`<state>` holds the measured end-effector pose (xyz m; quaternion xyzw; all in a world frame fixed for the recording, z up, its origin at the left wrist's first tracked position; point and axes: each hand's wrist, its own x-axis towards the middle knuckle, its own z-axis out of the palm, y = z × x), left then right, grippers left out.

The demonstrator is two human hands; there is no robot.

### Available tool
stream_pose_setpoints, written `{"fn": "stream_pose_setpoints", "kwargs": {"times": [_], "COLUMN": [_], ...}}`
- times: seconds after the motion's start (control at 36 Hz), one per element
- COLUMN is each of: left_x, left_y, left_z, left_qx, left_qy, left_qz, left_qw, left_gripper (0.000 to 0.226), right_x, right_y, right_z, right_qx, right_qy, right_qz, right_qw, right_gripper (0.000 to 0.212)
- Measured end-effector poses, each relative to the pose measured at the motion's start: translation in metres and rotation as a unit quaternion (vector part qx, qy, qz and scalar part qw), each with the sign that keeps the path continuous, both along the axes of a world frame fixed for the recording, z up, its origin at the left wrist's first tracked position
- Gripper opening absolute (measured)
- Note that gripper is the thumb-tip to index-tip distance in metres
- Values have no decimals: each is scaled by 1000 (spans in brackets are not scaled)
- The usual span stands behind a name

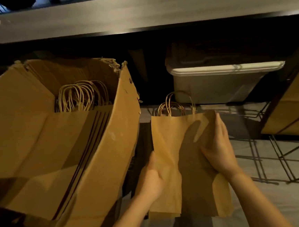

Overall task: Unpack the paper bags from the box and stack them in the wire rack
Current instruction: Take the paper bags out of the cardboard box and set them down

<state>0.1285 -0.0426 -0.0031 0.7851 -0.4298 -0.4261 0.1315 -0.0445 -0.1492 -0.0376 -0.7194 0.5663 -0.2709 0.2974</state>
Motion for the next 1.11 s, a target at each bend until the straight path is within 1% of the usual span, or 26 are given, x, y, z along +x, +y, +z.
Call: {"fn": "stream_pose_setpoints", "kwargs": {"times": [0.08,0.22,0.36,0.5,0.56,0.72,0.78,0.86,0.92,0.97,1.03,1.11], "left_x": [5,14,11,10,9,4,1,-9,-16,-22,-28,-24], "left_y": [2,1,-5,-5,-5,-7,-10,-15,-18,-20,-21,-18], "left_z": [-9,-22,-28,-40,-42,-31,-22,-1,16,39,65,104], "left_qx": [13,31,68,64,62,45,44,55,47,24,-12,-106], "left_qy": [-24,-41,-52,-78,-74,-64,-57,-9,4,-3,-32,-149], "left_qz": [-11,-8,31,49,52,41,31,-11,-57,-94,-134,-178], "left_qw": [1000,999,996,994,994,996,997,998,997,995,990,967], "left_gripper": [59,63,67,78,82,85,84,80,79,76,66,43], "right_x": [1,4,6,9,11,16,20,29,39,51,61,79], "right_y": [-1,-10,-18,-16,-15,-15,-15,-15,-16,-18,-21,-24], "right_z": [-4,-12,-27,-36,-37,-31,-25,-9,9,31,54,90], "right_qx": [30,59,118,88,81,93,77,38,22,15,-13,-61], "right_qy": [19,50,104,207,245,291,276,218,172,152,143,65], "right_qz": [10,29,47,84,87,75,71,69,77,89,106,142], "right_qw": [999,997,986,971,962,949,955,973,982,984,984,986], "right_gripper": [97,93,84,77,76,75,73,66,58,47,40,38]}}
